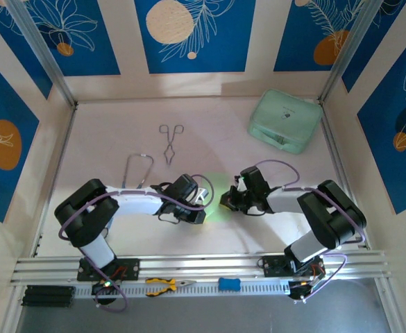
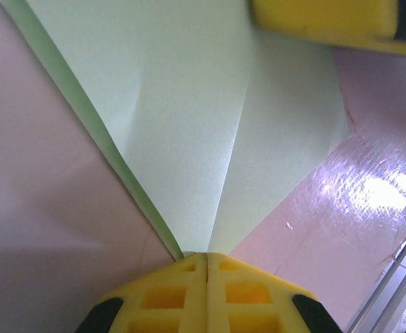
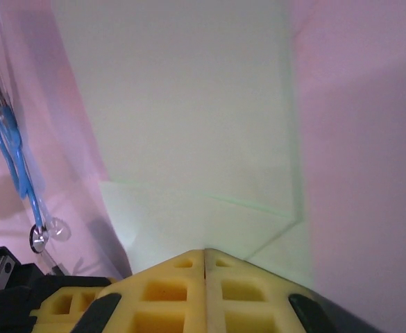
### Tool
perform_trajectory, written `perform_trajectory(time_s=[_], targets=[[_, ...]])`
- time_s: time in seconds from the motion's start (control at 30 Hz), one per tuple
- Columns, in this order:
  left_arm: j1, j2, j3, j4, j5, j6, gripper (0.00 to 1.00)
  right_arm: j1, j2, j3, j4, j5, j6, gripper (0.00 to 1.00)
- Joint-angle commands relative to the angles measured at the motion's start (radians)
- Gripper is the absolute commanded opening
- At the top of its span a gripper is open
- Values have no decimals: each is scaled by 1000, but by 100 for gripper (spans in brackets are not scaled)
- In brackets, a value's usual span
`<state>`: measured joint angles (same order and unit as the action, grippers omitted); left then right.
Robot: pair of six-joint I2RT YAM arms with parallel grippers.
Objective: Fold a paper plane with a square sheet of paper (pick it up from the middle)
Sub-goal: Fold the triangle a second time at the center of the table.
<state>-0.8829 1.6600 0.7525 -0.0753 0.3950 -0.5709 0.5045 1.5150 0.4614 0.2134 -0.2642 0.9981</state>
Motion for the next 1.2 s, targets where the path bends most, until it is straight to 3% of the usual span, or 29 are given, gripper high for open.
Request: perform_trajectory(time_s=[0.0, 0.27, 0.43, 0.77, 1.17], targets=[[2, 2, -15, -60, 5, 4, 2, -29, -67, -19, -83, 24, -37, 2], [7, -116, 57, -107, 0, 16, 10, -18, -315, -53, -249, 55, -28, 11], [39, -74, 168, -136, 7, 64, 12, 34, -409, -82, -322, 69, 22, 21], [81, 135, 305, -174, -17, 138, 9, 149, -395, -91, -351, 135, 131, 33], [85, 196, 188, -88, 13, 101, 6, 167, -358, -78, -348, 172, 169, 36]])
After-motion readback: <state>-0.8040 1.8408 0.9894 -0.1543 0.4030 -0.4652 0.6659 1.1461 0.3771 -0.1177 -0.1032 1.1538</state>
